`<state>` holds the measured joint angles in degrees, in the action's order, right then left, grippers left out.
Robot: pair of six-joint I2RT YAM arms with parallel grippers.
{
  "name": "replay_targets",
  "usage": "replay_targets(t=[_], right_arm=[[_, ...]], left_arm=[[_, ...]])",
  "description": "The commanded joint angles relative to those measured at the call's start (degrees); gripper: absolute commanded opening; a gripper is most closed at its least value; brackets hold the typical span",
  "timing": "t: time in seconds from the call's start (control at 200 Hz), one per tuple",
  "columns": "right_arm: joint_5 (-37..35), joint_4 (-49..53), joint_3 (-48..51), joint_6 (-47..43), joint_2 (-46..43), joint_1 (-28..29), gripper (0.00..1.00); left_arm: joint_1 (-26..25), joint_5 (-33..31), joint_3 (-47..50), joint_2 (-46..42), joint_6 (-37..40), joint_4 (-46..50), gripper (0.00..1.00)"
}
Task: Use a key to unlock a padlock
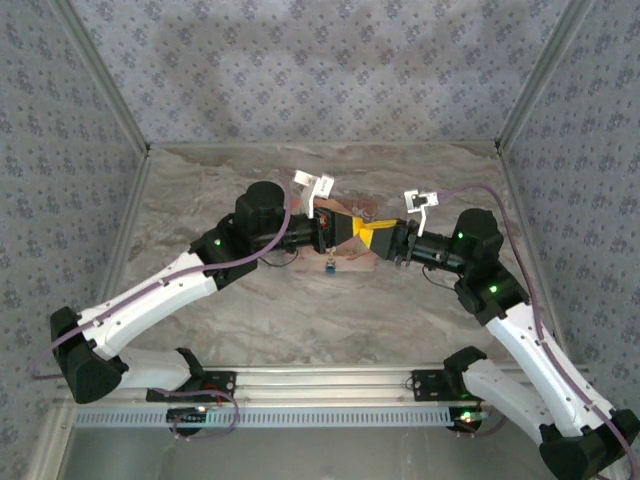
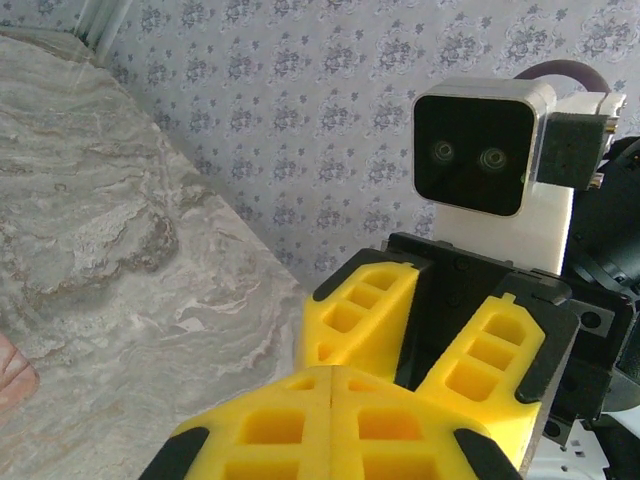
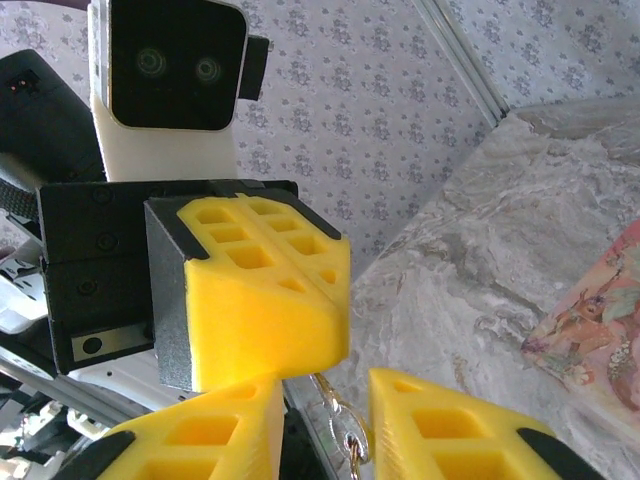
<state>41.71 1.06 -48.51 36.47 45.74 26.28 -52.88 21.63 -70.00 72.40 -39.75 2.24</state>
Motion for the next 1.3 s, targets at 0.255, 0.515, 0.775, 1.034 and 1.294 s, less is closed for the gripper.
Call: replay_targets(t=[0.255,0.515,0.775,1.034,1.294], right_arm=[[1.70,0.08,0.43,0.08,-0.99,0.27,0.08],[1.35,-0.01,-0.58,-2.10,-1.46,0.28,0.00],[1.57,-0.11,-1.19,-1.75,-1.56,-0.04,0.00],[2.04,-1.06,-1.55,-0.87,-1.27,-0.58,0.00],[2.91,-2.26,-1.71,0.79,-1.21,-1.53,0.00]], left_arm=[[-0.25,-0.01,0.51,-2.53,-0.94,-4.35,0.00],[-0.23,-0.62,1.13,-2.88,-1.46,-4.54,0.00],[-0.23,-0.27,1.62,-2.90,-1.87,-4.52,0.33],[-0.20,0.84,1.71,-2.53,-1.93,-4.70,0.16],[-0.18,1.10,2.53,-2.44,-2.03,-4.81,0.20]])
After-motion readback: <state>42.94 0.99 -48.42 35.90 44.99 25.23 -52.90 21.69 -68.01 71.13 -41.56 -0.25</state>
